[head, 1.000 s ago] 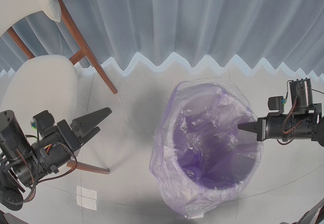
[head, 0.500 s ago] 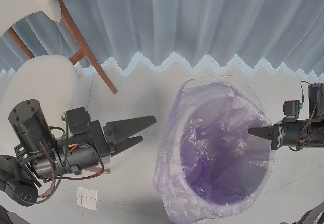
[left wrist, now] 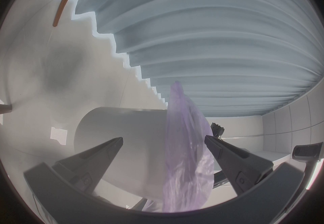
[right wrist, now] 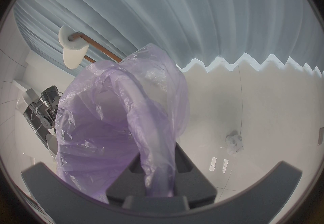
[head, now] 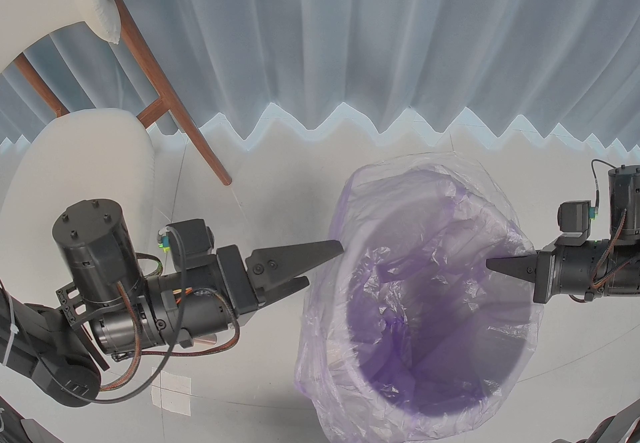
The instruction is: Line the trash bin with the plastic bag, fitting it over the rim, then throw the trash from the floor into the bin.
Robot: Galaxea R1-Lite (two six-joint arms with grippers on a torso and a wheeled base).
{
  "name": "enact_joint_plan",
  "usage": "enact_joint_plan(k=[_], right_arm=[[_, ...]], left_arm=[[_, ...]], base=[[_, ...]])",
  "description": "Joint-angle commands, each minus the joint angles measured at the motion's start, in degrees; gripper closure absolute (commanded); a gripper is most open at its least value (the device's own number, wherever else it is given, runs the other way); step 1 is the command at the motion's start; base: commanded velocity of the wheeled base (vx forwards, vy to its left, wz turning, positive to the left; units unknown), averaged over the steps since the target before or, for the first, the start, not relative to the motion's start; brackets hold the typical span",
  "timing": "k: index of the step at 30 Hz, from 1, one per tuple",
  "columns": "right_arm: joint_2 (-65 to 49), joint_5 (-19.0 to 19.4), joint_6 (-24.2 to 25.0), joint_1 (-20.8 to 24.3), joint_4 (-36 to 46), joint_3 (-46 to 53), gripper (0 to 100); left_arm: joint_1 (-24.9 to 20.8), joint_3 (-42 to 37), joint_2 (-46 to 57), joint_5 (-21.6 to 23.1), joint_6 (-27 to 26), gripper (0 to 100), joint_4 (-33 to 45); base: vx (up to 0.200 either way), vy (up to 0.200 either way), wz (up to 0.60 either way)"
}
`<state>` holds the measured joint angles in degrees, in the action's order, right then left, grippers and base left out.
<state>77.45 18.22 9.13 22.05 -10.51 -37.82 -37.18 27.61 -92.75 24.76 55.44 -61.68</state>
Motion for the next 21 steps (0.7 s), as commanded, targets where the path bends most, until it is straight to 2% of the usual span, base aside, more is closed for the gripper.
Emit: enact_joint_plan(k=[1, 4, 13, 21], right_arm=[[-0.02, -0.03, 0.01, 0.36, -0.13, -0.15, 100], [-0.19, -0.03, 0.01, 0.45, -0.13, -0.24, 100], [-0.98, 0.06, 0.27, 0.36, -0.13, -1.38, 100], [-2.65, 0.58, 3.09, 0.36, -0.04, -3.32, 100]], left_arm=[[-0.17, 2.27, -2.97, -1.2, 0.02, 100, -0.01], [-0.17, 3.33, -4.46, -2.7, -0.07, 100, -0.01], [0.44, 3.59, -5.16, -3.05, -0.07, 100, 0.07], [2.55, 3.06, -5.25, -3.05, -0.16, 100, 0.78]], base=[[0.0, 0.0, 0.0], [0.0, 0.0, 0.0], [0.0, 0.0, 0.0], [0.0, 0.0, 0.0]])
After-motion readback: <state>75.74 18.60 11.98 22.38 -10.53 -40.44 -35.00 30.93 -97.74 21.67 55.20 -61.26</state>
